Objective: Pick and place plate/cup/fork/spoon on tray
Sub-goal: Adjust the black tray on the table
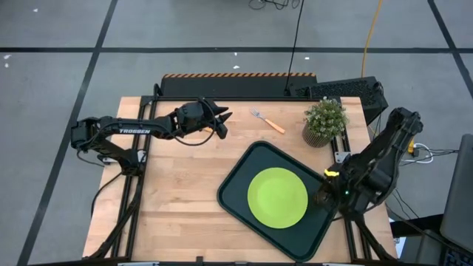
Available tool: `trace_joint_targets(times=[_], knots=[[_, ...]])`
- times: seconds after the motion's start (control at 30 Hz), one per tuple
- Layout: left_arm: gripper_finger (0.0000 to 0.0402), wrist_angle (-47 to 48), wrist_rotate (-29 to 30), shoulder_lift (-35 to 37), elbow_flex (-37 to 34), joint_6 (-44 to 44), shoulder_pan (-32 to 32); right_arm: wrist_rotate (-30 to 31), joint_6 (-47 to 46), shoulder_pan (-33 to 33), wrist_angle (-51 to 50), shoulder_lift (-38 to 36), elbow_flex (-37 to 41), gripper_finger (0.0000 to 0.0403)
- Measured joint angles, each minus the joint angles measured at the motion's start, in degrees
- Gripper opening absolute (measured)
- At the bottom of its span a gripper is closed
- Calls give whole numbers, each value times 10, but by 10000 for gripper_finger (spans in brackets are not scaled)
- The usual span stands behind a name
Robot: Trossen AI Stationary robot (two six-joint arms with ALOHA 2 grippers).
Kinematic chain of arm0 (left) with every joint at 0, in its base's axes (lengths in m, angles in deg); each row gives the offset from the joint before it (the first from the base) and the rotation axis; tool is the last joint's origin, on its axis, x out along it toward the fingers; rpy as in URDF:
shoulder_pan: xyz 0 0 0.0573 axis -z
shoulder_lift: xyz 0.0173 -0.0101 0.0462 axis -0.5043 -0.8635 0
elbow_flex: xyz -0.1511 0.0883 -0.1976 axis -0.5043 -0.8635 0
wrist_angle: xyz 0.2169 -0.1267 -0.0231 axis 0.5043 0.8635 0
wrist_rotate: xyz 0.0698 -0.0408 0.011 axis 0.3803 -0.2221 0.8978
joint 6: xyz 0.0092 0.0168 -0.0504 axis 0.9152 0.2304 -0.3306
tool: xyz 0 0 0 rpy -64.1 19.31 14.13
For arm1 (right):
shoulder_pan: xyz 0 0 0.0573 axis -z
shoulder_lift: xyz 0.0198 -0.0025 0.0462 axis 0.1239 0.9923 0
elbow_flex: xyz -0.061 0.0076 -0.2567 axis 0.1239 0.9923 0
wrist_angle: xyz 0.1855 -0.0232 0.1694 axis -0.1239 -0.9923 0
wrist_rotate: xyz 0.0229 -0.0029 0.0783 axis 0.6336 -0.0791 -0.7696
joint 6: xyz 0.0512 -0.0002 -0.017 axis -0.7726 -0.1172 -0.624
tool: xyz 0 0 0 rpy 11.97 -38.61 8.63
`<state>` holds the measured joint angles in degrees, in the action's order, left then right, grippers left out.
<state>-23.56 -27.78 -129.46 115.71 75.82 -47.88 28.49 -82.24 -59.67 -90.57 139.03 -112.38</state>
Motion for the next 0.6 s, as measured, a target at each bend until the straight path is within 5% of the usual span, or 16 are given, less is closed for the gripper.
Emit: trace_joint_targets(times=[0.33,0.6], knots=[[124,7,0,0,0,1,0,-141,36,-5,-31,-44,0,91],[124,13,0,0,0,3,0,-148,-22,-69,48,-33,0,17]])
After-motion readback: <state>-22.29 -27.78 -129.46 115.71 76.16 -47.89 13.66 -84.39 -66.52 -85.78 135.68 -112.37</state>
